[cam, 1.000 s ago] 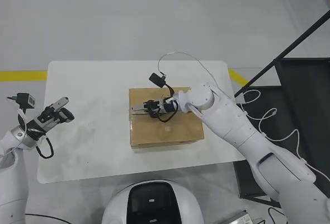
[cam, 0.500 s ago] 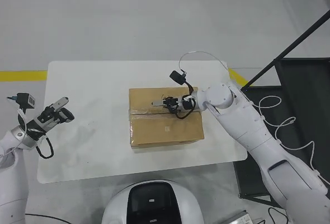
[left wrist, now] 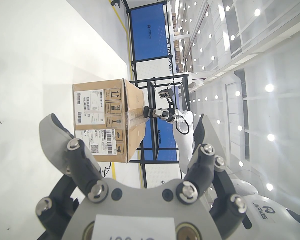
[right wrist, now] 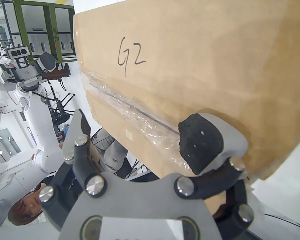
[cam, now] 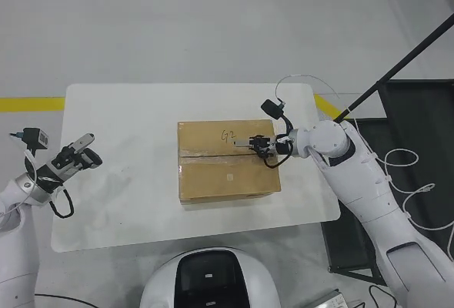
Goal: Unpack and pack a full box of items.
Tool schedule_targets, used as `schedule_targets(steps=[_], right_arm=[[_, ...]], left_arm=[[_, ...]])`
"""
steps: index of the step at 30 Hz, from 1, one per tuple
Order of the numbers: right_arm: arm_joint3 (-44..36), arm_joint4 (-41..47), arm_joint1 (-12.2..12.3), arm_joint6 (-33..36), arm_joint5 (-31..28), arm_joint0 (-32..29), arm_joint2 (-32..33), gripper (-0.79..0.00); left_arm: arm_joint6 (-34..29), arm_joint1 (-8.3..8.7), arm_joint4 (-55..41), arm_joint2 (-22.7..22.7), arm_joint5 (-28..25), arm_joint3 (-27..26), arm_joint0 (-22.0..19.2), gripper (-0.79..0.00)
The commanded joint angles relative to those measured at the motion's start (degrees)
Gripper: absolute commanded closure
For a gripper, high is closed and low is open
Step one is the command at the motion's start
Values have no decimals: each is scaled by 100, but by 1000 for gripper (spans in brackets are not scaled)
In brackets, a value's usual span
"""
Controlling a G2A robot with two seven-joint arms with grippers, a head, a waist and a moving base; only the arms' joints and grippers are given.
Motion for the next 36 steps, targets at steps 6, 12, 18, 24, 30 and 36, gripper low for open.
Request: schedule_targets(steps=[6, 12, 18, 24, 30, 36], right_arm=[[-367, 71, 132, 49, 110, -475, 458, -785], [-669, 114, 222, 17, 229, -803, 813, -785], [-882, 51, 309, -31, 408, -1066, 1161, -785], [-1017, 139, 336, -332, 379, -1309, 1331, -785], [-1311, 487, 361, -973, -114, -1653, 1781, -785], [-1733, 669, 395, -1660, -653, -2209, 2339, -785]], left_arm=[[0, 0, 0, 0, 0, 0, 0, -785], [0, 0, 0, 0, 0, 0, 0, -785], [0, 0, 0, 0, 0, 0, 0, -785], [0, 0, 0, 0, 0, 0, 0, -785], [0, 0, 0, 0, 0, 0, 0, -785], [0, 0, 0, 0, 0, 0, 0, -785]])
